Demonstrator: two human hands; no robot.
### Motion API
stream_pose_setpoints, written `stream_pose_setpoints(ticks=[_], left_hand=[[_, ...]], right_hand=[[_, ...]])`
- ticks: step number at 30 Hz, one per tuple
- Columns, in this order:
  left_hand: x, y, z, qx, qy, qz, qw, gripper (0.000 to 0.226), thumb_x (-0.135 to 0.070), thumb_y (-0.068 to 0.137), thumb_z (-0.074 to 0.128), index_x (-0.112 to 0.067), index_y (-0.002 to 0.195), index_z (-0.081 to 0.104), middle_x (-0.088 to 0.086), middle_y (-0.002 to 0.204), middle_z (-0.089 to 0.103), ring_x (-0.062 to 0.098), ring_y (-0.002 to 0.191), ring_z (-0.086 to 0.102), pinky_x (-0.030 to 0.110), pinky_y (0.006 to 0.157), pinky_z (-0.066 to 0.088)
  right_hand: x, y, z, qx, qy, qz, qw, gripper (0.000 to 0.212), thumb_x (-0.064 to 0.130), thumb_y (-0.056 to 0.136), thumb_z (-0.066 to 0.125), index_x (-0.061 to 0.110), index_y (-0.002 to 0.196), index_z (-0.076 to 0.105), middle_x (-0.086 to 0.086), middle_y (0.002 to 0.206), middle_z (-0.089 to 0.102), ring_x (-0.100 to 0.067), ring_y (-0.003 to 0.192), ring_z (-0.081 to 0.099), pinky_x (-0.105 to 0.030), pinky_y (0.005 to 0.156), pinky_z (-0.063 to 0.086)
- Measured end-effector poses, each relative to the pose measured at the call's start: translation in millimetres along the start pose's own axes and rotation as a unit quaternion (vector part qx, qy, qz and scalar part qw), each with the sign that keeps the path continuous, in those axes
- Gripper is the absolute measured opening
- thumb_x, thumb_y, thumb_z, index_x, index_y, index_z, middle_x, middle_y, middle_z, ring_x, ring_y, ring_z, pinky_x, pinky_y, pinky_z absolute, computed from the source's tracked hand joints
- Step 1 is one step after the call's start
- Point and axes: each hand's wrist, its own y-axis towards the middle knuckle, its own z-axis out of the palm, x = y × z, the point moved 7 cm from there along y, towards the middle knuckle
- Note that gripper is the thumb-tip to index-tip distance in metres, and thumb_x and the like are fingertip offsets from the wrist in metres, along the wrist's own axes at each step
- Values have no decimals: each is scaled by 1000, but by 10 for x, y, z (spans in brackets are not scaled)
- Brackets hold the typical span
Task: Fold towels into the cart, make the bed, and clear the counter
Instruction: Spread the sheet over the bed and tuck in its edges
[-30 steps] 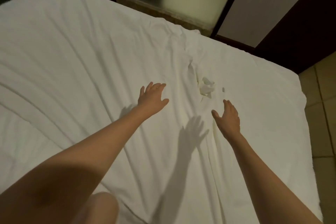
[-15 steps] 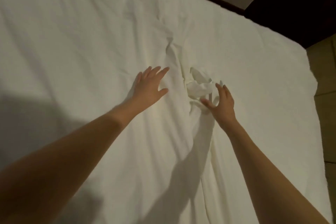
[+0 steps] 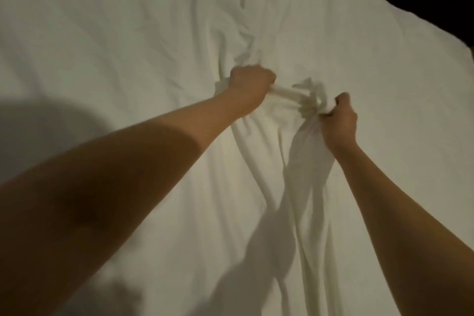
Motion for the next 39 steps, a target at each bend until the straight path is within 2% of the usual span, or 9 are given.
stream_pose_setpoints(ticks=[4, 6, 8, 11, 14, 17, 25, 31, 39], left_hand=[[-210, 220, -297, -98, -228, -16, 969, 27, -12, 92, 39, -8, 112, 57, 15, 108, 62, 31, 100, 59, 33, 77, 42], [-444, 297, -317, -91, -319, 49, 942, 40, -11, 91, 41, -11, 131, 43, 16, 120, 57, 30, 106, 58, 36, 88, 45], [-679, 304, -180, -33, -306, 116, 944, 67, -15, 93, 48, -27, 149, 12, 11, 152, 29, 29, 137, 34, 45, 112, 27], [-661, 211, 123, -9, -159, 103, 982, 77, -20, 97, 46, -33, 150, -9, 1, 160, -1, 27, 147, -3, 55, 114, 3], [-521, 44, 293, -62, -18, 90, 994, 65, -33, 100, 35, -35, 150, -7, 1, 160, -4, 26, 147, -6, 56, 113, -3], [-453, -53, 475, -50, 36, 84, 995, 54, -48, 100, 18, -38, 150, -2, -1, 160, -5, 24, 147, -9, 56, 112, -9], [-395, -516, 650, 47, 21, 66, 996, 53, -44, 101, 20, -30, 151, 12, 2, 160, 2, 23, 147, -5, 50, 115, -7], [-269, -1438, -82, 28, -60, 31, 997, 44, -30, 99, 39, -22, 142, 38, 4, 147, 39, 20, 138, 29, 40, 116, 12], [-144, -2623, -1600, -35, -48, -17, 998, 44, -28, 97, 43, -24, 141, 39, 5, 142, 43, 23, 132, 35, 37, 115, 16]], right_hand=[[51, 190, -374, -88, -10, 0, 996, 15, 3, 85, 38, 12, 94, 30, -6, 89, 47, -23, 76, 46, -37, 65, 36], [28, 267, -518, -143, 14, 14, 989, 18, 9, 84, 39, 13, 100, 33, -3, 99, 48, -22, 85, 49, -41, 76, 44], [-31, 323, -501, -128, 59, 28, 990, 41, 20, 88, 50, 16, 126, 36, -4, 129, 42, -24, 114, 48, -37, 95, 41], [-97, 230, -209, -19, -5, -2, 1000, 81, 44, 89, 58, 26, 151, 8, -2, 159, 4, -24, 146, 8, -53, 111, 18], [-246, 37, 168, 68, -109, -21, 991, 70, 57, 94, 37, 37, 150, 0, 7, 159, -14, -23, 146, -13, -64, 110, -1], [-484, -156, 393, 131, -179, -11, 975, 63, 57, 97, 25, 38, 150, -2, 7, 158, -19, -22, 145, -19, -64, 111, -5], [-466, -573, 158, 123, -203, -37, 971, 61, 52, 99, 24, 32, 151, 2, 4, 159, -12, -20, 147, -11, -57, 113, -3], [19, -1327, -107, 124, -184, -77, 972, 60, 48, 99, 28, 27, 152, 8, 3, 160, -8, -19, 147, -6, -55, 114, 0], [1248, -2042, -756, 118, -148, -140, 972, 56, 39, 99, 40, 16, 147, 27, -5, 158, 16, -26, 145, 7, -54, 115, 11]])
